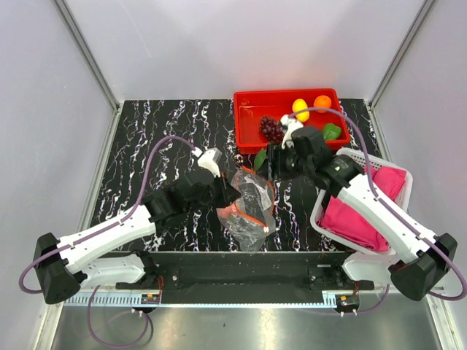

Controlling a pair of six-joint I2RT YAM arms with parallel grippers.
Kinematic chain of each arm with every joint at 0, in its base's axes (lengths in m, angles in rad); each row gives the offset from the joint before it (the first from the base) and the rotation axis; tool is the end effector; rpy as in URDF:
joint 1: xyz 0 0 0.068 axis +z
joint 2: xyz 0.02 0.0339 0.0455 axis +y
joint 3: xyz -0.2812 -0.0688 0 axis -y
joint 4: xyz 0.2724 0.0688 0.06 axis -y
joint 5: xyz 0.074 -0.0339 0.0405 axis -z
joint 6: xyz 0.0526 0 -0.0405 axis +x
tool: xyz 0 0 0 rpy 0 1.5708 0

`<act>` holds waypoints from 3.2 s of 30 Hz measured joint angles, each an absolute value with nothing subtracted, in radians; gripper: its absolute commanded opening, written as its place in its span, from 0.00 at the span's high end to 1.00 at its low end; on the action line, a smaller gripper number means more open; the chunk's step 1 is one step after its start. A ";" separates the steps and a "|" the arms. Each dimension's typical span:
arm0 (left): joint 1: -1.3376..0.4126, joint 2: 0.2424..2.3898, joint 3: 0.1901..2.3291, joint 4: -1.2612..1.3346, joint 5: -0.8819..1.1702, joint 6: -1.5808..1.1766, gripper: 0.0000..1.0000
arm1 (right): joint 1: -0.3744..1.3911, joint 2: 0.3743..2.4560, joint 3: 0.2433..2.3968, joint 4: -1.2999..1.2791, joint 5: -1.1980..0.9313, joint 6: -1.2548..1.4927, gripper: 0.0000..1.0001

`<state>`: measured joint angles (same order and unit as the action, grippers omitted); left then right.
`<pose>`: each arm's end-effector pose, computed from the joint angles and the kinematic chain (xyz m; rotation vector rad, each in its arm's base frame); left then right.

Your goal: Open the zip-top bag and remove the fake food

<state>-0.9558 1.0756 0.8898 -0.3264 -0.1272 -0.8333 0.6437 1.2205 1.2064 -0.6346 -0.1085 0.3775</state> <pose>0.1642 -0.2209 0.3077 0.0534 2.2235 -0.9254 0.2344 0.1830 0.3575 -0.3669 2.2725 0.6676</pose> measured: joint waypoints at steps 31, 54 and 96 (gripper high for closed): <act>-0.856 1.148 0.950 -0.300 -0.010 -0.679 1.00 | 0.163 2.309 2.139 -0.651 0.085 0.214 0.26; -0.838 1.154 0.950 -0.286 0.031 -0.705 1.00 | 0.182 1.907 1.696 -0.768 -0.085 0.342 0.07; -0.837 1.167 0.905 -0.163 0.067 -0.813 1.00 | 0.656 1.280 1.094 -0.516 -0.185 0.897 0.78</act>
